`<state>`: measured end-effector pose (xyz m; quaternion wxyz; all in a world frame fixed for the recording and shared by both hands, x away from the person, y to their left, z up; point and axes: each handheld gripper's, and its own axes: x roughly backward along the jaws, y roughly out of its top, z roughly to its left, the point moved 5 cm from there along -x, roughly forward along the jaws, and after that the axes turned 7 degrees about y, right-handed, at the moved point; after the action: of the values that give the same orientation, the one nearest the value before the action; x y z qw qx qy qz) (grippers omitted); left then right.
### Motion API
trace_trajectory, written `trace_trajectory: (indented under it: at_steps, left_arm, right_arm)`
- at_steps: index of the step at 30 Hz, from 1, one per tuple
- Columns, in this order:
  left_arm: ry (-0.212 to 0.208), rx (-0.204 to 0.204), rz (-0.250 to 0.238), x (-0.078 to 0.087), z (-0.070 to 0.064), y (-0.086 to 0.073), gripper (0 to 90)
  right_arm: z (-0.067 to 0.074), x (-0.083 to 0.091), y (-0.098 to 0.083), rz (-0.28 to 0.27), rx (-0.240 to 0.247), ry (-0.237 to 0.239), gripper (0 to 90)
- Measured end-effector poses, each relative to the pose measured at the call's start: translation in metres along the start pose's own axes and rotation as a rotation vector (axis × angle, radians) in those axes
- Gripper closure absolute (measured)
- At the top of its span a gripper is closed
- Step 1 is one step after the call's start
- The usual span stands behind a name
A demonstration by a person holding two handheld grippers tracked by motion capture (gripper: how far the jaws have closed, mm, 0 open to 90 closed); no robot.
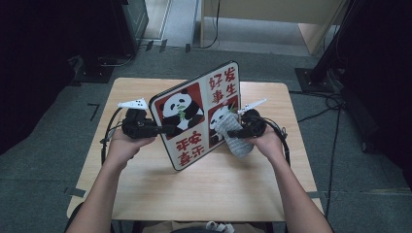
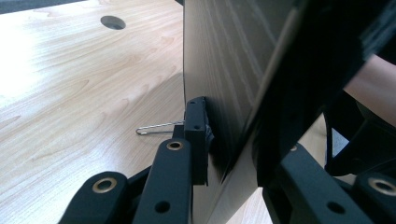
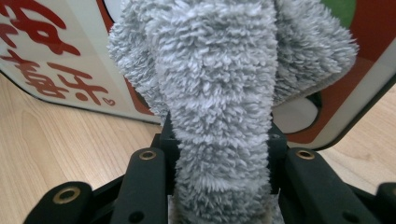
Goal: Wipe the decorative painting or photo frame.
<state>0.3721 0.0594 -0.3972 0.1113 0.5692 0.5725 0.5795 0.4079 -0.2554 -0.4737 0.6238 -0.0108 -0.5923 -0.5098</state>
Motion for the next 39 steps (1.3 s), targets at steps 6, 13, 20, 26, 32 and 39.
trace_trajectory:
  at_steps: [6, 13, 20, 26, 32, 39]
  left_arm:
    - [-0.001, 0.000, 0.000, 0.000, 0.000, 0.000, 77.4]
    - [-0.002, 0.001, 0.000, 0.000, 0.000, 0.000, 77.3]
    - [-0.002, 0.000, 0.000, 0.000, 0.000, 0.000, 77.4]
    - [-0.002, 0.000, 0.000, 0.000, 0.000, 0.000, 77.3]
    - [0.000, 0.002, 0.000, 0.000, -0.001, 0.000, 77.2]
    - [0.001, 0.002, -0.002, 0.000, -0.001, 0.000, 77.2]
  right_arm:
    - [-0.001, -0.005, -0.004, 0.016, 0.001, -0.001, 63.9]
    - [-0.004, -0.011, -0.010, 0.032, -0.007, 0.001, 63.7]
    - [-0.006, -0.016, -0.016, 0.052, -0.017, 0.007, 63.6]
    - [-0.007, -0.019, -0.019, 0.068, -0.028, 0.014, 63.6]
    - [-0.007, -0.018, -0.019, 0.076, -0.029, 0.011, 63.9]
    - [-0.006, -0.012, -0.016, 0.074, -0.034, 0.012, 63.9]
